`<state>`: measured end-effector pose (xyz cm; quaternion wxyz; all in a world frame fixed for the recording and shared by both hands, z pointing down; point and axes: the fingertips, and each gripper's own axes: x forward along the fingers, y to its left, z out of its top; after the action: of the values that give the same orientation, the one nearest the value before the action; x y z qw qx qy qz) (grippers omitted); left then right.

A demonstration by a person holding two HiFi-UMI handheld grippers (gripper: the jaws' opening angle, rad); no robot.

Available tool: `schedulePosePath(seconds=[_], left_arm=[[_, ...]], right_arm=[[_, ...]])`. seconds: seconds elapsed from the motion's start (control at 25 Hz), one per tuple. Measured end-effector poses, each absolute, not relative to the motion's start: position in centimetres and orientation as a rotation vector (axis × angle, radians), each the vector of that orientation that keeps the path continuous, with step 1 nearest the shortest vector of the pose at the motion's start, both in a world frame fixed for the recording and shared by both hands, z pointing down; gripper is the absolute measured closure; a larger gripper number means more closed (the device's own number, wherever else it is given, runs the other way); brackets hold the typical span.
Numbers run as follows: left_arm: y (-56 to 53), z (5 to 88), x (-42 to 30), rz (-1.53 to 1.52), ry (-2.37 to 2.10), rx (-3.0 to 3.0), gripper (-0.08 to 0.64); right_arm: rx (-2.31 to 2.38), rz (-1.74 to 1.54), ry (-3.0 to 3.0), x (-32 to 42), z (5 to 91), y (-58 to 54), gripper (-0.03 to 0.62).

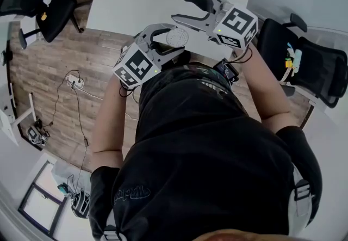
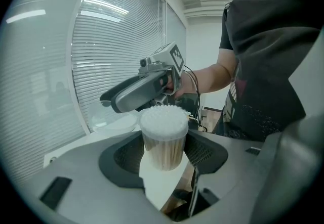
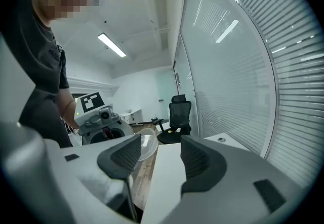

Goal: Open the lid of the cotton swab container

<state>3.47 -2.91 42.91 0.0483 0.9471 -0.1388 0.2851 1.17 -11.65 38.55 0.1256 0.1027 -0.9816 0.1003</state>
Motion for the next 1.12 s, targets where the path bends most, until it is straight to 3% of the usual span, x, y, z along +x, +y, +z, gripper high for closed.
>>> schedulePosePath(seconds=[0.6, 1.12], left_arm=[[-2.7, 43.6, 3.7, 0.870, -0.418, 2.866, 0.304], [-4.0, 44.1, 2.0, 0.837, -0.649, 2.777, 0.304]], right_arm=[[0.328, 0.320, -2.861, 1.7, 39.2, -11.5, 0.341], [0.455, 0.299, -2.869, 3.1, 39.9, -10.6, 0.425]])
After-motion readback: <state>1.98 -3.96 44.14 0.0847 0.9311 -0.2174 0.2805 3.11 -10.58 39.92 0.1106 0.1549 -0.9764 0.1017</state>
